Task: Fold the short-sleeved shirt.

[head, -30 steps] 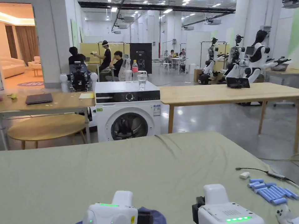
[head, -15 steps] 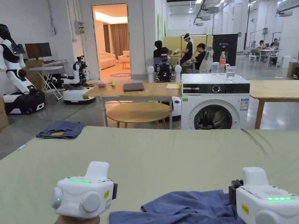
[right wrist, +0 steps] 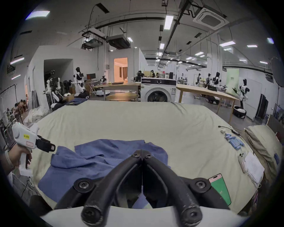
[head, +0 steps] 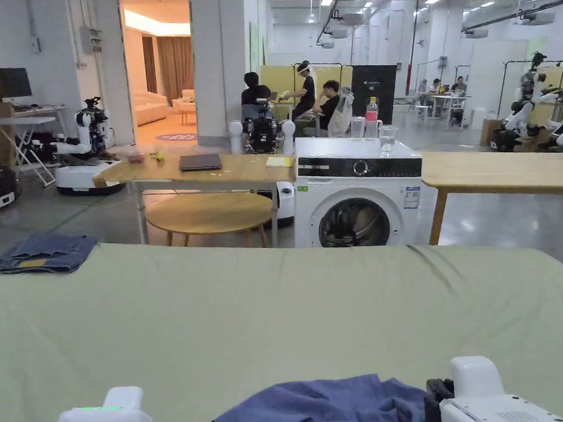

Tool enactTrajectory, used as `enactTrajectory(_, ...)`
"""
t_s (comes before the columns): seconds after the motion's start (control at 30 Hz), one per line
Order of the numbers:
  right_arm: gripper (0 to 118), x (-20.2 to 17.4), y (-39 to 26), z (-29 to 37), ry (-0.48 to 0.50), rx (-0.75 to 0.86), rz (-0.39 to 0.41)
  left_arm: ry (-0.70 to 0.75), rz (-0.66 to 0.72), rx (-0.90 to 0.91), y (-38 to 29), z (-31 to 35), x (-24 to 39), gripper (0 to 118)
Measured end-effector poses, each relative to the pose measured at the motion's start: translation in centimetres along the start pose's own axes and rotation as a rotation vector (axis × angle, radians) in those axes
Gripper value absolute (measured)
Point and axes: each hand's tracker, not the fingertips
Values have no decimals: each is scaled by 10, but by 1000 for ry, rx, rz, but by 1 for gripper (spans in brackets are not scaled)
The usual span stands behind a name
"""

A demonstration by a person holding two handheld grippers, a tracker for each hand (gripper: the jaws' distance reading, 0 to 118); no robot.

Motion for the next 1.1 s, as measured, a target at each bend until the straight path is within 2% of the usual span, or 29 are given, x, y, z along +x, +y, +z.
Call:
enactTrajectory(0.07,0,12,-3,-9,-24,-14,-3,16,-7,23,5,-14,5,113)
enactTrajectory(0.1,0,19,-4,-13,-31,-23,-11,33,-22,30,8,-22,7,103)
enactTrajectory(0.13,0,26,-6,-18,-41,-36,-19,36,-36,20,9,-31,9,75)
enactTrajectory(0.17,0,32,-7,-22,-54,-47,-26,37,-52,4,11,-37,10,30)
enactTrajectory(0.23,0,42,-9,-31,-78,-70,-33,41,-105,-30,11,-44,13,1)
enactTrajectory(0.27,0,48,-10,-36,-88,-81,-42,37,-148,-45,9,-47,16,0)
enactTrajectory(0.33,0,57,-11,-48,-99,-97,-65,-68,-122,-31,8,-42,19,0)
enactTrajectory(0.37,6,60,-11,-56,-99,-109,-79,-45,-148,-37,6,-36,25,0)
enactTrajectory(0.4,30,62,-10,-65,-99,-128,-83,-31,-204,-24,3,-31,31,0)
enactTrajectory(0.43,41,64,-8,-74,-100,-147,-82,-27,-247,-14,0,-26,34,0)
enactTrajectory(0.5,69,68,-5,-95,-95,-149,-83,-25,-250,14,0,-15,34,0)
enactTrajectory(0.53,106,70,-3,-109,-90,-154,-88,-23,-235,32,-1,-9,32,0)
enactTrajectory(0.57,118,74,-1,-125,-80,-200,-103,-36,-223,35,1,-6,29,0)
enactTrajectory(0.63,118,82,-1,-155,-66,-279,-145,-46,-201,39,3,-2,24,0)
enactTrajectory(0.7,118,81,-2,-169,-98,-238,-120,-52,-186,39,3,-1,21,0)
enactTrajectory(0.77,118,82,-8,-191,-97,-306,-90,-67,-162,34,7,-7,15,0)
enactTrajectory(0.8,111,82,-14,-197,-90,-341,-74,-69,-157,30,8,-8,14,0)
enactTrajectory(0.83,83,79,-20,-202,-100,-367,-56,-71,-153,27,9,-11,13,0)
enactTrajectory(0.87,10,77,-28,-206,-116,-398,-34,-74,-151,22,11,-14,12,0)
enactTrajectory(0.9,0,74,-34,-207,-119,-427,-21,-76,-150,19,11,-15,13,0)
enactTrajectory(0.93,0,71,-40,-206,-82,-438,-18,-76,-150,16,11,-16,13,0)
enactTrajectory(0.97,0,68,-46,-206,-69,-450,20,-77,-148,14,11,-16,13,0)
enactTrajectory(1.03,0,61,-49,-201,-85,-419,52,-80,-147,6,12,-16,13,0)
enactTrajectory(1.1,0,64,-40,-195,-35,-455,-3,-86,-139,0,14,-14,11,0)
